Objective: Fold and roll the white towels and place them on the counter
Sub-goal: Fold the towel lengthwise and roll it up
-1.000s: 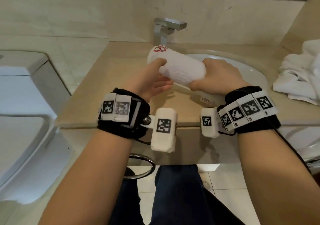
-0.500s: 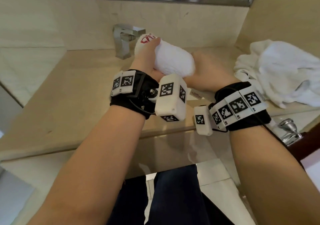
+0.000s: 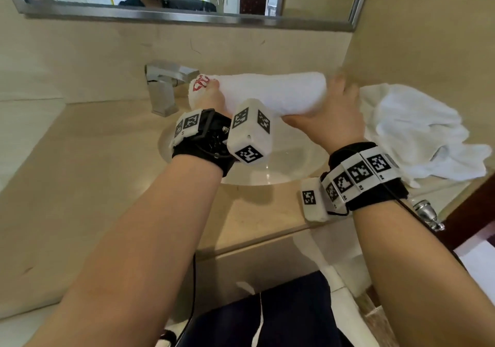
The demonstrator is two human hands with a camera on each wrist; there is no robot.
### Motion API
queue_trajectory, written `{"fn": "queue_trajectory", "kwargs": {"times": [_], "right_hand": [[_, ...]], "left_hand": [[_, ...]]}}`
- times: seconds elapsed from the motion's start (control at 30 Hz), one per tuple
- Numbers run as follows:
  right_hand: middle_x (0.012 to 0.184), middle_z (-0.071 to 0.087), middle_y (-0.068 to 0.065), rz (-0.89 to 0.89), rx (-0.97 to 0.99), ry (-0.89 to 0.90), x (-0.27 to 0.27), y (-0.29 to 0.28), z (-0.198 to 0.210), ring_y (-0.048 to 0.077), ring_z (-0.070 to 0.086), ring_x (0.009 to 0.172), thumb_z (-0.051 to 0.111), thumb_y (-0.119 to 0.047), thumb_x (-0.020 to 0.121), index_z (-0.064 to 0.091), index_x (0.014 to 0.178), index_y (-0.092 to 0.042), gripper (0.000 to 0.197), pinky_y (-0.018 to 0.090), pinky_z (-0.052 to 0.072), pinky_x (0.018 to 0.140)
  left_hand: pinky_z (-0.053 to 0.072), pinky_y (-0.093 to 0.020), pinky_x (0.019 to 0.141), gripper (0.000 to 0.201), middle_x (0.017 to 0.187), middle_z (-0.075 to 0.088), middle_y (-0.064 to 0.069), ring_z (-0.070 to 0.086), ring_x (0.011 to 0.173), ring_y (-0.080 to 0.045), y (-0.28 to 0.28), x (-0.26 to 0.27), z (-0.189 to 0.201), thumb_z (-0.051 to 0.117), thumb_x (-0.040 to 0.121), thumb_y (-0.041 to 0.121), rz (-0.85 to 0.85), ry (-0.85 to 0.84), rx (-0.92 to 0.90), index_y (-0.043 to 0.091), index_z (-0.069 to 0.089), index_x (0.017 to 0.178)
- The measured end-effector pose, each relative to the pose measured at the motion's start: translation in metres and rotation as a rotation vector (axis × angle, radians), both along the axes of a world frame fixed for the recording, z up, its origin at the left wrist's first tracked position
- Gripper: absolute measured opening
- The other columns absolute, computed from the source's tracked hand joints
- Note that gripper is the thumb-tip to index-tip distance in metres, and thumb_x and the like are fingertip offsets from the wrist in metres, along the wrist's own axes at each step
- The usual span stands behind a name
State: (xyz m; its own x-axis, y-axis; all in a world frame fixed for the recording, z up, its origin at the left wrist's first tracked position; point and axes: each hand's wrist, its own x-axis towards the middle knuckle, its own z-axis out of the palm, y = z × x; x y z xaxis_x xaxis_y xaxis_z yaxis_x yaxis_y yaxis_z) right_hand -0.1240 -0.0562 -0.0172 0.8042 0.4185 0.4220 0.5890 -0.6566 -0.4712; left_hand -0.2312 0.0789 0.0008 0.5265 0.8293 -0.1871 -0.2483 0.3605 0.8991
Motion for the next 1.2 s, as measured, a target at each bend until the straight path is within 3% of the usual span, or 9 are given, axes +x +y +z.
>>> {"fn": "queue_trajectory", "kwargs": {"times": [0.1, 0.2, 0.27, 0.4, 0.47, 0.57, 0.73, 0.83, 1.2], "right_hand": [[0.132, 0.047, 0.010, -0.034, 0.036, 0.281, 0.012, 0.003, 0.006, 0.026, 0.055, 0.114, 0.072, -0.063, 0.065, 0.039, 0.133, -0.011, 0.092, 0.038, 0.049, 0.088], [0.078, 0.069, 0.006, 0.059, 0.007, 0.595, 0.021, 0.006, 0.012, 0.014, 0.064, 0.060, 0.058, -0.068, 0.077, 0.060, 0.097, -0.011, 0.060, 0.021, 0.047, 0.051], [0.061, 0.070, 0.003, 0.163, 0.084, 0.824, 0.031, 0.010, 0.014, 0.010, 0.062, 0.048, 0.057, -0.056, 0.085, 0.062, 0.079, -0.009, 0.048, 0.017, 0.045, 0.045], [0.075, 0.073, 0.013, 0.319, 0.622, 1.226, 0.047, 0.017, 0.019, 0.017, 0.071, 0.061, 0.054, -0.006, 0.092, 0.062, 0.097, 0.001, 0.011, 0.022, 0.057, 0.052], [0.093, 0.070, 0.023, 0.326, 0.827, 1.373, 0.054, 0.017, 0.023, 0.026, 0.072, 0.072, 0.048, 0.007, 0.089, 0.056, 0.108, 0.008, 0.021, 0.032, 0.060, 0.065], [0.112, 0.063, 0.030, 0.317, 0.885, 1.401, 0.066, 0.018, 0.026, 0.037, 0.068, 0.096, 0.052, 0.000, 0.085, 0.050, 0.117, 0.006, 0.033, 0.046, 0.057, 0.077], [0.102, 0.065, 0.023, 0.225, 0.885, 1.348, 0.098, 0.027, 0.028, 0.040, 0.064, 0.101, 0.072, -0.026, 0.079, 0.054, 0.110, -0.006, 0.041, 0.054, 0.052, 0.087], [0.099, 0.070, 0.016, 0.147, 0.776, 1.270, 0.117, 0.035, 0.034, 0.034, 0.067, 0.098, 0.074, -0.030, 0.078, 0.062, 0.095, -0.008, 0.030, 0.054, 0.051, 0.087], [0.101, 0.070, 0.013, 0.075, 0.663, 1.170, 0.222, 0.049, 0.068, 0.032, 0.066, 0.089, 0.070, -0.030, 0.082, 0.061, 0.102, -0.011, 0.028, 0.050, 0.055, 0.076]], "left_hand": [[0.046, -0.026, 0.073, 0.040, 0.127, 0.054, -0.010, 0.056, 0.109, -0.025, 0.001, 0.009, 0.007, 0.040, 0.101, 0.023, 0.065, -0.004, 0.053, 0.004, 0.041, 0.136], [0.041, -0.013, 0.041, 0.043, 0.132, 0.053, -0.010, 0.054, 0.118, -0.024, -0.002, 0.013, 0.016, 0.038, 0.101, 0.028, 0.027, -0.008, 0.000, 0.006, 0.038, 0.139], [0.036, -0.013, 0.036, 0.046, 0.134, 0.054, -0.009, 0.057, 0.113, -0.023, -0.003, 0.018, 0.020, 0.039, 0.101, 0.032, -0.002, 0.003, -0.003, 0.007, 0.038, 0.139], [0.037, -0.014, 0.029, 0.050, 0.133, 0.054, -0.010, 0.055, 0.091, -0.019, -0.003, 0.033, 0.021, 0.039, 0.100, 0.038, -0.017, -0.003, -0.060, 0.008, 0.037, 0.139], [0.036, -0.013, 0.028, 0.050, 0.132, 0.054, -0.012, 0.055, 0.082, -0.017, -0.004, 0.042, 0.020, 0.041, 0.099, 0.037, 0.021, -0.009, -0.071, 0.006, 0.039, 0.138], [0.032, -0.011, 0.024, 0.050, 0.125, 0.058, -0.012, 0.050, 0.061, -0.013, -0.002, 0.056, 0.018, 0.045, 0.098, 0.038, 0.038, 0.033, -0.061, 0.004, 0.043, 0.135], [0.033, -0.014, 0.023, 0.059, 0.120, 0.062, -0.012, 0.063, 0.099, -0.023, 0.008, 0.082, 0.016, 0.047, 0.093, 0.050, -0.061, 0.083, -0.166, 0.006, 0.046, 0.133], [0.037, -0.018, 0.034, 0.064, 0.092, 0.065, -0.006, 0.060, 0.067, -0.019, 0.020, 0.101, 0.013, 0.046, 0.089, 0.060, -0.106, 0.200, -0.105, 0.008, 0.053, 0.125], [0.034, -0.021, 0.035, 0.065, 0.123, 0.059, -0.009, 0.047, 0.060, -0.017, 0.050, 0.217, 0.042, 0.041, 0.094, 0.053, -0.128, 0.246, 0.048, 0.006, 0.040, 0.138]]}}
